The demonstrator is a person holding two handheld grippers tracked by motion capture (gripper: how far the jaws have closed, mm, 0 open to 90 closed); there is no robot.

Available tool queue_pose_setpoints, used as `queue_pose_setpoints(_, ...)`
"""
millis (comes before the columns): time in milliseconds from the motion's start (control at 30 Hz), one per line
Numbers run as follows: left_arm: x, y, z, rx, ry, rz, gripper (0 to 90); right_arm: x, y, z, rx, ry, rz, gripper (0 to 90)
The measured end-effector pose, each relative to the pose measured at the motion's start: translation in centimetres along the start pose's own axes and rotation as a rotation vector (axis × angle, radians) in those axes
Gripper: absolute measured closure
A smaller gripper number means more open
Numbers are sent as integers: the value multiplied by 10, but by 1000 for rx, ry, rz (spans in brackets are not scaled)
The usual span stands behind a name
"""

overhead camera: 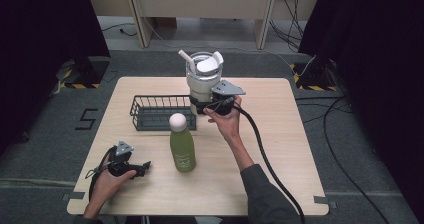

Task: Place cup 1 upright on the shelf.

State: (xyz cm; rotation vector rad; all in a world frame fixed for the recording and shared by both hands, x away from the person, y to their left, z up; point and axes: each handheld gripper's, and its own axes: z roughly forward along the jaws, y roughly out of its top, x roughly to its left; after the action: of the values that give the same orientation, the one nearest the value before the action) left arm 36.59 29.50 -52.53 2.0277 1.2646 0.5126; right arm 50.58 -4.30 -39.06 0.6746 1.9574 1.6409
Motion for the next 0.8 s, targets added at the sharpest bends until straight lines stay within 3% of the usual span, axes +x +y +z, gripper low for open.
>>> queue_pose_setpoints(133,0,0,0,-2,0,-2,0,3,7,11,5,8,-17,110)
queue_pose_setpoints(433,0,0,0,-2,1,-2,0,8,12,32,5,36,12,110)
queue_pose_setpoints(800,0,0,0,-2,0,-2,0,17,13,58,14,60,10,110)
